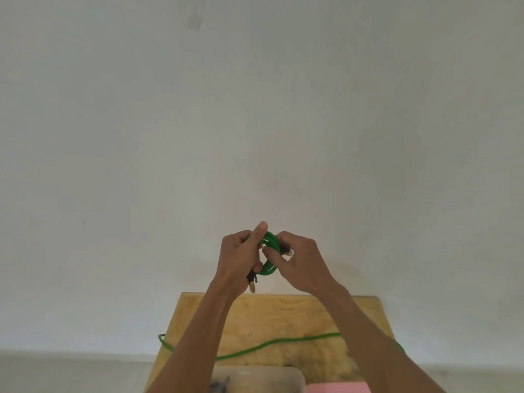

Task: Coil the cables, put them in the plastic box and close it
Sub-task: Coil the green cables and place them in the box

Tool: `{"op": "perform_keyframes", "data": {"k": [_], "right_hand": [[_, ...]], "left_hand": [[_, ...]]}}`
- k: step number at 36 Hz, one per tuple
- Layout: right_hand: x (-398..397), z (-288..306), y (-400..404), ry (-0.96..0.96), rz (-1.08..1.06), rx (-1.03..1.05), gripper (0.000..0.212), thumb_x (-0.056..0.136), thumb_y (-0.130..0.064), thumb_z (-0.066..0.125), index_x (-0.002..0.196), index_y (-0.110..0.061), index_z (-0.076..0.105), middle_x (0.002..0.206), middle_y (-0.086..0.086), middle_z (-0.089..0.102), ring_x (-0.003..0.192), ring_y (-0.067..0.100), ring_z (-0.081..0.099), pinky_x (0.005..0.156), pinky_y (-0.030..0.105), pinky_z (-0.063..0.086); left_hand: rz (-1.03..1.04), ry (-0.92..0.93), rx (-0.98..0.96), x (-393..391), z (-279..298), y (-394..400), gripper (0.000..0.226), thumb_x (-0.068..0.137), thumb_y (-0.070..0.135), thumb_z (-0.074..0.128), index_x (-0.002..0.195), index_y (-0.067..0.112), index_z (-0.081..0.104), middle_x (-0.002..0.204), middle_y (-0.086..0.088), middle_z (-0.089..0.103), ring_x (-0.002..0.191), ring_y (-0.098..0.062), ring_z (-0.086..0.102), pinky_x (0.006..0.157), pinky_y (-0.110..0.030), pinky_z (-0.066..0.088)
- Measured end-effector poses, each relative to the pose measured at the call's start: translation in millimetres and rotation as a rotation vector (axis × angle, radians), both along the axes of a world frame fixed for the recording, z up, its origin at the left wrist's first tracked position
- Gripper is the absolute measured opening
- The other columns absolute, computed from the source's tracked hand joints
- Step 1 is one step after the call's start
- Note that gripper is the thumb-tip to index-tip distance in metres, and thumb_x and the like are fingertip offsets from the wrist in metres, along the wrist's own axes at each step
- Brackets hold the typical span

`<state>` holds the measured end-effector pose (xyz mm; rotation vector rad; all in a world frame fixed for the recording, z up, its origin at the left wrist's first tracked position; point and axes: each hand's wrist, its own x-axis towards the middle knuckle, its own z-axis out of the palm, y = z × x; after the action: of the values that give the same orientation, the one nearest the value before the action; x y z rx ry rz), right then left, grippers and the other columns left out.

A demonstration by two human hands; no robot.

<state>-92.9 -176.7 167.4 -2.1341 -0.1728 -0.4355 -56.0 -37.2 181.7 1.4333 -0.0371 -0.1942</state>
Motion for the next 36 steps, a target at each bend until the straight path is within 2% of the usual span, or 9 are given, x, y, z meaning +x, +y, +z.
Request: {"op": "perform_keyframes", "data": {"k": [3, 7, 11, 14, 19, 26, 31, 34, 36], "right_hand": [[-5, -14, 10, -0.084, -0.106, 0.122, 0.010, 0.088, -0.024, 0.073, 0.098, -0.021, 0.070, 0.077, -0.010, 0.071, 0.074, 0.008, 0.065, 0.067, 0.020, 0.052], [-12, -34, 27, -0.196, -0.282, 0.167, 0.032, 0.086, -0.020, 0.077, 0.117, -0.018, 0.071, 0.087, -0.015, 0.072, 0.079, -0.008, 0.065, 0.071, 0.009, 0.051], [-20, -53, 42, -0.249, -0.430, 0.013, 0.028, 0.089, -0.028, 0.072, 0.116, -0.022, 0.073, 0.091, -0.010, 0.076, 0.083, 0.006, 0.069, 0.072, 0.025, 0.056], [-24, -61, 53, -0.249, -0.518, -0.142, 0.028, 0.086, -0.035, 0.067, 0.110, -0.024, 0.075, 0.083, -0.009, 0.075, 0.080, 0.013, 0.068, 0.067, 0.027, 0.052], [-32, -82, 68, -0.191, -0.469, -0.167, 0.032, 0.089, -0.030, 0.065, 0.116, -0.016, 0.073, 0.084, -0.005, 0.076, 0.069, 0.015, 0.068, 0.055, 0.024, 0.050], [-48, -111, 99, -0.117, -0.448, -0.279, 0.038, 0.096, -0.031, 0.052, 0.118, -0.006, 0.071, 0.077, 0.003, 0.073, 0.059, 0.020, 0.067, 0.045, 0.032, 0.053], [-59, -133, 121, -0.047, -0.433, -0.386, 0.041, 0.096, -0.028, 0.047, 0.115, -0.001, 0.071, 0.081, 0.008, 0.074, 0.062, 0.025, 0.069, 0.044, 0.031, 0.053], [-67, -146, 129, 0.011, -0.428, -0.333, 0.034, 0.092, -0.021, 0.057, 0.113, 0.002, 0.071, 0.078, 0.010, 0.074, 0.058, 0.026, 0.067, 0.044, 0.032, 0.053], [-75, -154, 131, 0.058, -0.427, -0.267, 0.033, 0.090, -0.017, 0.061, 0.115, 0.002, 0.071, 0.079, 0.013, 0.074, 0.059, 0.029, 0.068, 0.048, 0.035, 0.054]], "left_hand": [[0.123, -0.023, 0.059, -2, -5, -4, 0.051, 0.086, 0.046, 0.073, 0.066, 0.001, 0.060, 0.045, -0.006, 0.038, 0.038, -0.022, 0.036, 0.045, -0.031, 0.034], [0.285, -0.010, 0.090, -8, -16, -10, 0.063, 0.084, 0.052, 0.072, 0.062, -0.003, 0.052, 0.057, -0.013, 0.036, 0.049, -0.025, 0.038, 0.049, -0.033, 0.039], [0.386, 0.046, 0.105, -12, -30, -11, 0.069, 0.086, 0.057, 0.067, 0.062, -0.003, 0.042, 0.059, -0.012, 0.035, 0.053, -0.023, 0.035, 0.052, -0.034, 0.038], [0.404, 0.093, 0.122, -16, -44, -6, 0.073, 0.086, 0.058, 0.065, 0.067, -0.010, 0.045, 0.059, -0.011, 0.039, 0.054, -0.023, 0.037, 0.053, -0.035, 0.039], [0.326, 0.192, 0.119, -24, -64, 10, 0.061, 0.091, 0.061, 0.052, 0.061, 0.008, 0.044, 0.058, -0.011, 0.041, 0.053, -0.022, 0.040, 0.054, -0.035, 0.038], [0.212, 0.267, 0.128, -40, -95, 45, 0.053, 0.103, 0.047, 0.041, 0.070, 0.008, 0.053, 0.053, -0.003, 0.045, 0.044, -0.017, 0.040, 0.047, -0.028, 0.038], [0.081, 0.349, 0.181, -49, -119, 71, 0.059, 0.106, 0.047, 0.032, 0.082, 0.003, 0.062, 0.056, -0.006, 0.051, 0.050, -0.020, 0.047, 0.054, -0.033, 0.042], [-0.005, 0.398, 0.161, -52, -136, 87, 0.063, 0.105, 0.048, 0.034, 0.090, -0.003, 0.067, 0.061, -0.009, 0.058, 0.056, -0.022, 0.054, 0.058, -0.036, 0.048], [-0.076, 0.433, 0.135, -56, -146, 96, 0.063, 0.104, 0.050, 0.036, 0.093, -0.002, 0.070, 0.067, -0.012, 0.065, 0.065, -0.027, 0.062, 0.070, -0.045, 0.056]]}}
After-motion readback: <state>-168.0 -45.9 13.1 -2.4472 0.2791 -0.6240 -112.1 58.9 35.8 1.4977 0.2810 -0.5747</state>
